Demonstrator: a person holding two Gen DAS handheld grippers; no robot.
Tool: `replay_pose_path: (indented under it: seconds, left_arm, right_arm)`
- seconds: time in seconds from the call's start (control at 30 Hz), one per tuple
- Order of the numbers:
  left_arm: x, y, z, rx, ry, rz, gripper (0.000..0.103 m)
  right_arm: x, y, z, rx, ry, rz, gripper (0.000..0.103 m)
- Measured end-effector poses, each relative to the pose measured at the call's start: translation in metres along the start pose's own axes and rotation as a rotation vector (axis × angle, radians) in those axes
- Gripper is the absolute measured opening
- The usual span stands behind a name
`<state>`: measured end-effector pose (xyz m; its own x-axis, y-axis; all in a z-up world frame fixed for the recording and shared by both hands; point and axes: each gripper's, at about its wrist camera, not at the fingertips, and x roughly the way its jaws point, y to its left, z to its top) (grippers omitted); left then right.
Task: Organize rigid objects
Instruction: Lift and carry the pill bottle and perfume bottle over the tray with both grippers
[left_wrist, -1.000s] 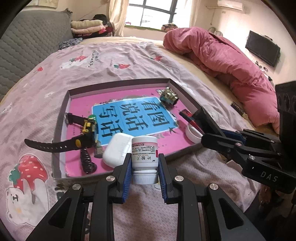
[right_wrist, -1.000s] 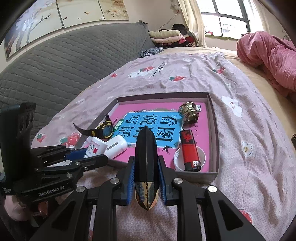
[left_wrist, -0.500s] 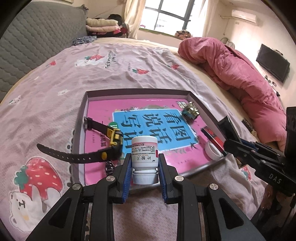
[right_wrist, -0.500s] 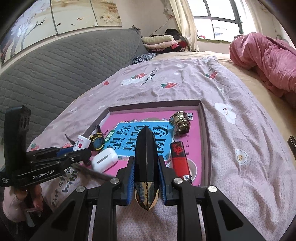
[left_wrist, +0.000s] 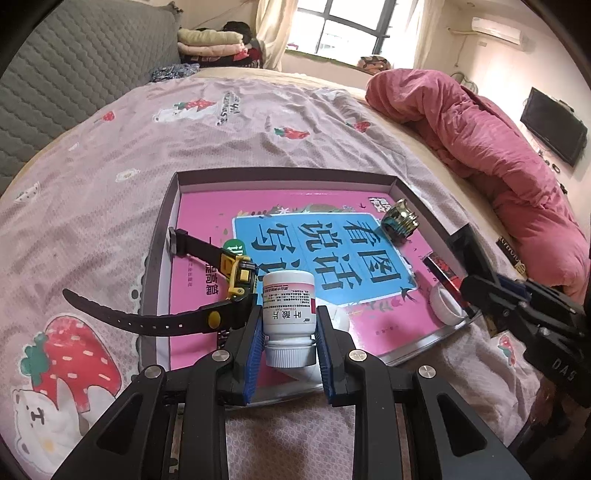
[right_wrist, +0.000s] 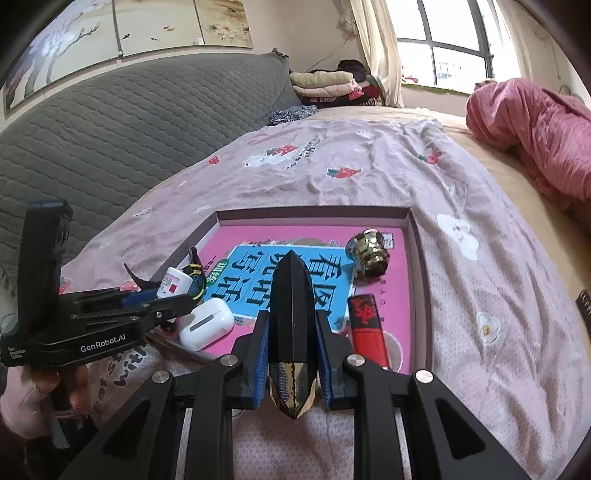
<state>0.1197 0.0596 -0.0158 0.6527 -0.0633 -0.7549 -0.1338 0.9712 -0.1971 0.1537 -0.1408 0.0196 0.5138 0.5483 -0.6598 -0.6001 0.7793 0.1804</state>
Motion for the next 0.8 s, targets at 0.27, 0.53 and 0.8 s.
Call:
replay_pose_path:
  seconds: [0.27,0.53,0.8]
  left_arm:
    - [0.010,0.003,0.000,-0.012,0.028,0.006,0.027]
    - [0.013,0.004,0.001,-0.017,0.030,0.004,0.027]
    - [0.013,0.004,0.001,-0.018,0.029,0.004,0.027]
  right_arm:
    - [0.012,-0.008,0.005,0.023,0.008,-0.008,0.023]
    - [0.021,-0.001,0.003,-0.013,0.028,-0.011,0.023]
    - [0.029,0.001,0.002,-0.027,0.036,-0.032,0.023]
